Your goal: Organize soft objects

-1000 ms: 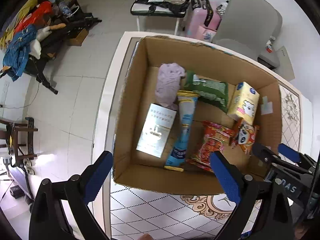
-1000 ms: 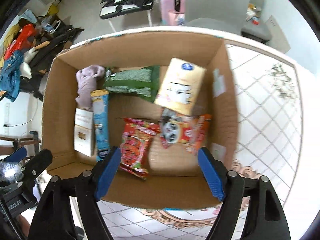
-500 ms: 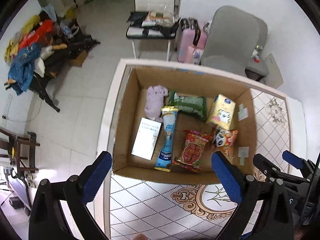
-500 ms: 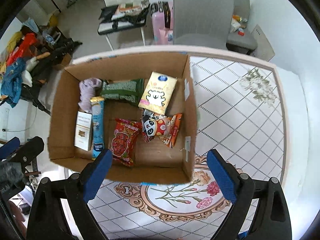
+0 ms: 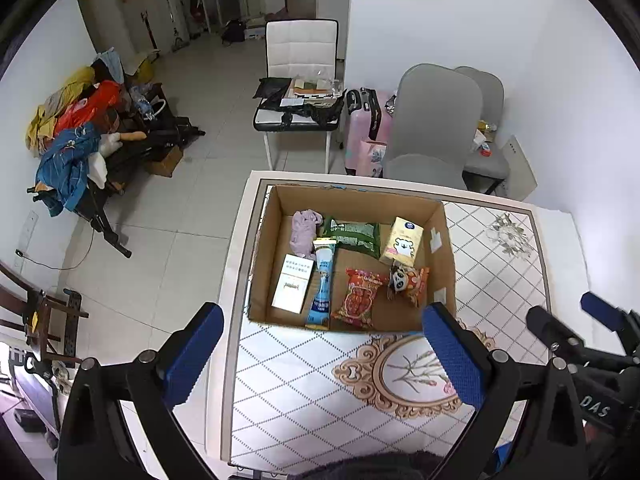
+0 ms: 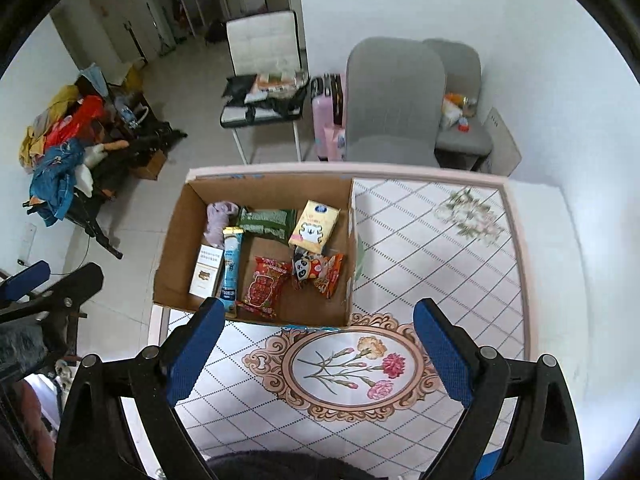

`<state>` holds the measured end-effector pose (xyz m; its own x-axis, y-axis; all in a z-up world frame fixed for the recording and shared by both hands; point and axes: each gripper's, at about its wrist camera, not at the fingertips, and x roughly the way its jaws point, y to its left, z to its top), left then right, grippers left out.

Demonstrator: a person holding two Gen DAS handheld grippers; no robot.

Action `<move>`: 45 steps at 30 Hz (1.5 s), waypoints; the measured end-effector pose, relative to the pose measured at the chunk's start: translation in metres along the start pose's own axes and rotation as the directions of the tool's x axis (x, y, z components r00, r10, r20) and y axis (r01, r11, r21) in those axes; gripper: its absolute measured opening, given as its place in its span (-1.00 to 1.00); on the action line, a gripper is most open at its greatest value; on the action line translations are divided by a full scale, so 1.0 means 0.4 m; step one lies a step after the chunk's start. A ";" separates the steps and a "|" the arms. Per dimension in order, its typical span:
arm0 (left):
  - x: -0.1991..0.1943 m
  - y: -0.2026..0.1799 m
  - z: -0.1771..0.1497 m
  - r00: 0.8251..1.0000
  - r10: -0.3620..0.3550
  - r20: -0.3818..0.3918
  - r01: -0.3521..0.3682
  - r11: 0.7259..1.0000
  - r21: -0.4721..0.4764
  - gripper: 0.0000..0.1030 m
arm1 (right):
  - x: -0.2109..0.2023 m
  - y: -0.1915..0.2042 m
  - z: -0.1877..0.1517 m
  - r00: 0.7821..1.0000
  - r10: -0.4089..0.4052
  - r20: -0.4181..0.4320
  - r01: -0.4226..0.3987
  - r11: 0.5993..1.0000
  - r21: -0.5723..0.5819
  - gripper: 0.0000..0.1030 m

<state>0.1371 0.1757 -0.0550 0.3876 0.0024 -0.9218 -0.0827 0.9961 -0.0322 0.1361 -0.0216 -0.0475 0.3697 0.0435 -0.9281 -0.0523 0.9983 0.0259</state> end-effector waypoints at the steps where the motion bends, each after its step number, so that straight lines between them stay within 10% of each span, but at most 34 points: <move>1: -0.015 0.000 -0.006 1.000 0.000 0.004 0.000 1.000 0.001 0.98 | -0.019 0.001 -0.006 1.000 0.001 0.003 -0.001 1.000 -0.003 0.89; 14: -0.168 0.001 -0.060 0.997 0.002 0.074 -0.001 1.000 -0.006 0.98 | -0.224 -0.012 -0.061 0.998 0.004 0.067 -0.003 1.000 -0.015 0.89; 45: -0.172 -0.002 -0.086 0.997 0.011 0.072 -0.010 1.000 -0.026 0.98 | -0.240 -0.024 -0.079 0.994 -0.071 0.081 0.070 0.997 0.013 0.89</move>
<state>0.0789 0.1719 -0.0050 0.4519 0.0202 -0.8918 -0.1099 0.9934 -0.0332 0.0717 -0.0366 0.0297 0.4465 -0.0247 -0.8944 -0.0144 0.9993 -0.0348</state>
